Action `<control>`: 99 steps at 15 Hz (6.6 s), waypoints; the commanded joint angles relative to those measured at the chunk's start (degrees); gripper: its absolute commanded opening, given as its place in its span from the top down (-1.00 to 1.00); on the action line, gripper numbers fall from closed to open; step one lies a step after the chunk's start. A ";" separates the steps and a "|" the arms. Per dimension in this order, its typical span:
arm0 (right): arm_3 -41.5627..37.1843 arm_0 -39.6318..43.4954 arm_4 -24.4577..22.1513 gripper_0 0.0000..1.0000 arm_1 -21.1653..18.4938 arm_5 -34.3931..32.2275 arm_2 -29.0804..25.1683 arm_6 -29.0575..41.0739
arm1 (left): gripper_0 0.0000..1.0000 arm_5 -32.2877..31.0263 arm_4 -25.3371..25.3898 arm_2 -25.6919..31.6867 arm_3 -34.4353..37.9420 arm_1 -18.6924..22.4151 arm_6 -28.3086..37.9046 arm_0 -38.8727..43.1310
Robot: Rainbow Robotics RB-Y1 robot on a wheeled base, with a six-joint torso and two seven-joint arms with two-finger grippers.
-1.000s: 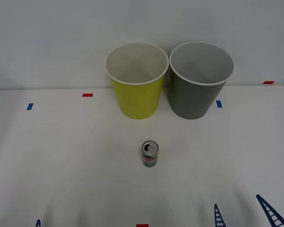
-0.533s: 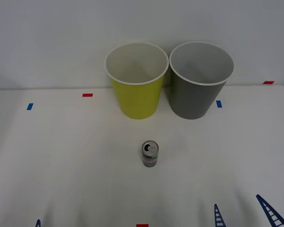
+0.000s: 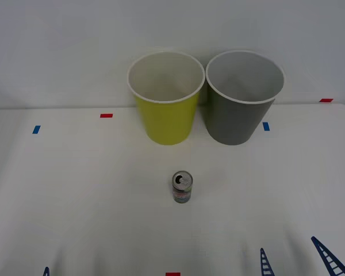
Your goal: Put cans in the gray bin and PET bottles in the light green bin.
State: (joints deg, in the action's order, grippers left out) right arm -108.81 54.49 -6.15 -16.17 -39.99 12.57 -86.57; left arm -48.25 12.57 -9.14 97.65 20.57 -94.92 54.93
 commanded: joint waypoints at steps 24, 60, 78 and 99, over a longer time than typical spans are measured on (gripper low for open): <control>0.00 0.00 0.00 -1.00 0.00 0.00 0.00 0.00 | -1.00 0.00 0.00 0.00 0.00 0.00 0.00 0.00; 0.00 0.00 0.00 -1.00 0.00 0.00 0.00 0.00 | -1.00 0.00 0.00 0.00 0.00 0.00 0.00 0.00; 6.15 -19.78 6.42 -1.00 -2.55 7.47 16.44 -4.83 | -1.00 0.00 0.00 0.00 0.00 0.00 0.00 0.00; 29.44 -44.03 6.86 0.61 10.99 7.38 15.91 -5.89 | -1.00 0.00 0.00 0.00 0.00 0.00 0.00 0.00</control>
State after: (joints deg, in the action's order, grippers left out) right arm -79.38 10.51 0.50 -5.12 -32.67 28.47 -92.46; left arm -48.25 12.57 -9.14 97.65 20.57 -94.92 54.93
